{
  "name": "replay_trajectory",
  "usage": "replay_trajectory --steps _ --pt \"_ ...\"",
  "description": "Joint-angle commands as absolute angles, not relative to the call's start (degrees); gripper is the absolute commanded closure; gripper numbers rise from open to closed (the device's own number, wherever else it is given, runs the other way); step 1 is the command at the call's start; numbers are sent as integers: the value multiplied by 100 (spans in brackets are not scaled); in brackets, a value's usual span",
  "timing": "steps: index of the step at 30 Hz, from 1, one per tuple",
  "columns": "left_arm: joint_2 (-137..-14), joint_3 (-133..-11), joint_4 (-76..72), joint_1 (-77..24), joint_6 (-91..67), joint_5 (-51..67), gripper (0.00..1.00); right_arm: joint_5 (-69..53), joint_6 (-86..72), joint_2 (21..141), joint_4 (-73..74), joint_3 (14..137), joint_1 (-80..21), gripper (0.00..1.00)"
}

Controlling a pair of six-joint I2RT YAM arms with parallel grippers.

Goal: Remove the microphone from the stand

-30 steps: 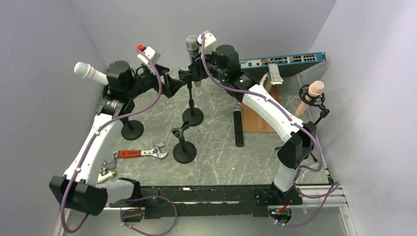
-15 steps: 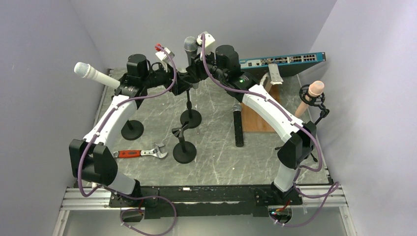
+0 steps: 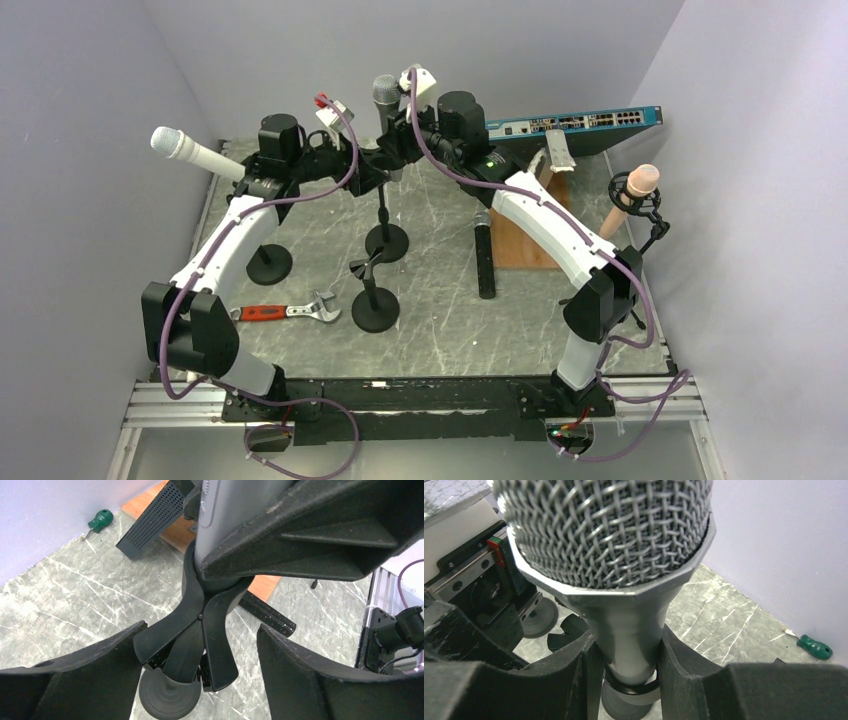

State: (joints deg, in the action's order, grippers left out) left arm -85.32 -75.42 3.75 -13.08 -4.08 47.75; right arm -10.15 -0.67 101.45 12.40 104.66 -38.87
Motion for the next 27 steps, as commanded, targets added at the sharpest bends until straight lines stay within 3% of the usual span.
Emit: replay_trajectory --steps 1,5,8,10,21,27 --pt "-8521 -7717 464 -1318 -334 4858 25 -1291 -395 10174 1292 10696 -3952 100" --pt "-8490 -7693 432 -1318 -380 4713 52 -1284 -394 10201 1324 10751 -3955 100" --pt "-8396 -7637 439 -1326 -353 4591 87 -1266 -385 10229 1338 10807 -3962 100" --pt "-8332 -7585 438 -1327 -307 4482 98 -1238 -381 10237 1336 10857 -3962 100" --pt "-8236 -7573 738 -1414 -192 4122 100 -42 -165 10739 1967 12782 -4002 100" --pt "-8216 -7649 947 -1489 -183 3924 100 695 -66 10463 1583 12936 -3986 100"
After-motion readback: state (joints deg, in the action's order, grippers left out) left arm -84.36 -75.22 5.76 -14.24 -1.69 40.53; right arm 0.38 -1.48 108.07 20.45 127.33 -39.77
